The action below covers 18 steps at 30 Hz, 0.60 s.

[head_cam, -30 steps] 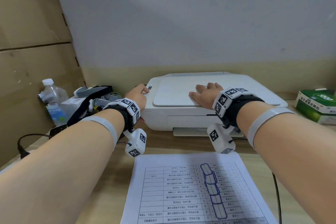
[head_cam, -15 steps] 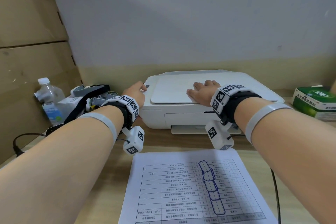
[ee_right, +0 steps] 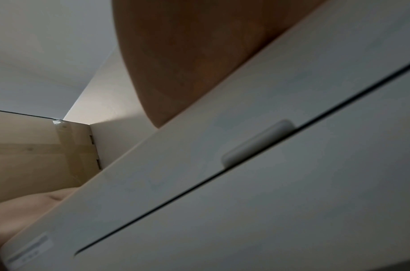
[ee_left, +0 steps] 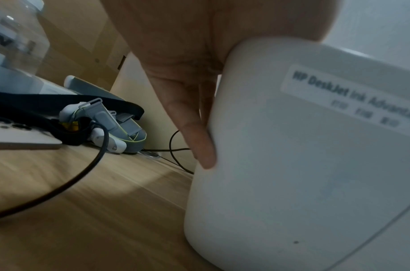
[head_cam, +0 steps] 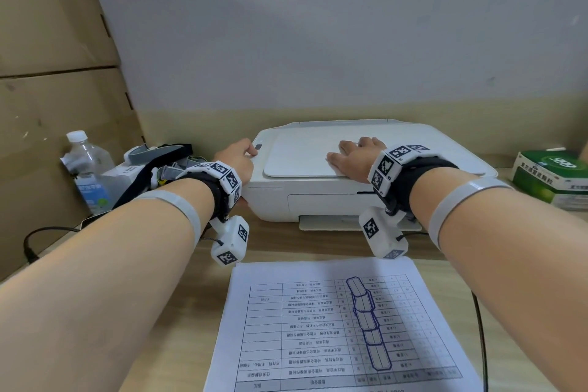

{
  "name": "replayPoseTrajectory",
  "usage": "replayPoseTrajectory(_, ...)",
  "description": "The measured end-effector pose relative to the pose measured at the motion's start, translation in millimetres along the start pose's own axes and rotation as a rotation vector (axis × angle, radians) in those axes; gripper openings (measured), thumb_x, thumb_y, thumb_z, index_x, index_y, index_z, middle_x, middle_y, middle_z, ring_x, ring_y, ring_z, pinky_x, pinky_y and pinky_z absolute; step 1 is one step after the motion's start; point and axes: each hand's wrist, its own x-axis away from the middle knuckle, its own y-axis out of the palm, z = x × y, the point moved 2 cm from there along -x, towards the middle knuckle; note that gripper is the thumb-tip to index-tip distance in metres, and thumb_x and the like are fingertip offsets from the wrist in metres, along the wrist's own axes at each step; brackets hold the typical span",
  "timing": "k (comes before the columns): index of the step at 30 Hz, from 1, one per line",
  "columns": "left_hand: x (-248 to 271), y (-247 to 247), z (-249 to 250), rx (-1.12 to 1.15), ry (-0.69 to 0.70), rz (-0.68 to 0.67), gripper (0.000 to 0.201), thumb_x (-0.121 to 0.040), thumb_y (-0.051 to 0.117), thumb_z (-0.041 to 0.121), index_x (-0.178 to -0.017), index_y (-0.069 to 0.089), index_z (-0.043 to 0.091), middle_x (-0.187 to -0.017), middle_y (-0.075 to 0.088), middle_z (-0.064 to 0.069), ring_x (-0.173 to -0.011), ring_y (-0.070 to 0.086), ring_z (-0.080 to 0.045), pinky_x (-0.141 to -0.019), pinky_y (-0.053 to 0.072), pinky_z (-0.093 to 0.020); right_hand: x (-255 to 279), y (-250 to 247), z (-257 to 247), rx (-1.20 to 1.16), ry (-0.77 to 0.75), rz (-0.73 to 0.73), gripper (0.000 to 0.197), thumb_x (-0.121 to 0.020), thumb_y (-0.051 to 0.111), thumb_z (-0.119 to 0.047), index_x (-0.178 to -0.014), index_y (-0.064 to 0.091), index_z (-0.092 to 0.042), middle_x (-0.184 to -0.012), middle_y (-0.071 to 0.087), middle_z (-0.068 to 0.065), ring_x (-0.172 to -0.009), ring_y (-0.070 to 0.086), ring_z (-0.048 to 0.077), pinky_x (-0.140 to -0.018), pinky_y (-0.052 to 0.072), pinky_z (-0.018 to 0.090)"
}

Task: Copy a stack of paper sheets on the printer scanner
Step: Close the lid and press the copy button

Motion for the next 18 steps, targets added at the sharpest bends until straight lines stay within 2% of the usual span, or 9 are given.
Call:
replayPoseTrajectory(4,0.7,-1.2,2.5,-0.028,-0.001,-0.031,0.043,-0.09,0.029,0.003,-0.106,0.057,0.033,-0.109,0.054,-0.012,-0.086,0.063,-0.04,-0.074,0.059,-0.052,-0.5,-0.6,1.3,-0.001,0.0,-0.001,0.074,-0.083,0.017,-0.069,-0.138,0.038,-0.023,-0.148,0.035,0.016,-0.137,0.028,0.036,-0.112,0.024,0.055)
replayPoseTrajectory(6,1.3,-0.2,2.8,-0.021,-0.012,-0.042,0.043,-0.093,0.029,0.004,-0.115,0.053,0.033,-0.114,0.054,-0.014,-0.089,0.063,-0.04,-0.076,0.059,-0.052,-0.7,-0.6,1.1,0.002,0.001,-0.002,0.074,-0.084,0.017,-0.069,-0.14,0.037,-0.024,-0.149,0.034,0.016,-0.137,0.027,0.036,-0.112,0.024,0.055)
replayPoseTrajectory(9,2.2,1.4,2.0,0.025,-0.031,-0.08,0.045,-0.096,0.03,0.011,-0.134,0.038,0.032,-0.114,0.054,-0.016,-0.09,0.062,-0.042,-0.073,0.058,-0.056,0.0,-0.8,0.7,-0.002,0.002,0.003,0.073,-0.085,0.018,-0.068,-0.141,0.037,-0.024,-0.149,0.033,0.017,-0.138,0.027,0.036,-0.112,0.024,0.055)
replayPoseTrajectory(11,1.4,0.3,1.8,0.035,-0.036,-0.102,0.047,-0.097,0.031,0.014,-0.14,0.034,0.03,-0.116,0.054,-0.016,-0.094,0.061,-0.043,-0.076,0.057,-0.056,1.0,-1.3,0.6,-0.006,0.006,0.001,0.072,-0.087,0.019,-0.067,-0.142,0.036,-0.024,-0.149,0.033,0.016,-0.138,0.027,0.036,-0.112,0.024,0.055)
replayPoseTrajectory(15,0.1,-0.3,0.5,-0.013,-0.029,-0.122,0.049,-0.097,0.029,0.013,-0.143,0.035,0.029,-0.12,0.054,-0.015,-0.096,0.061,-0.039,-0.085,0.056,-0.051,2.4,-1.8,0.2,-0.01,0.01,0.005,0.071,-0.088,0.021,-0.065,-0.143,0.036,-0.024,-0.15,0.032,0.016,-0.138,0.026,0.036,-0.113,0.022,0.054)
replayPoseTrajectory(18,1.4,-1.2,1.2,-0.027,-0.021,-0.127,0.049,-0.098,0.027,0.013,-0.143,0.035,0.031,-0.116,0.055,-0.014,-0.09,0.06,-0.037,-0.077,0.058,-0.049,1.8,-1.5,0.3,-0.01,0.008,-0.002,0.071,-0.087,0.02,-0.066,-0.14,0.038,-0.023,-0.149,0.033,0.016,-0.138,0.026,0.036,-0.113,0.022,0.054)
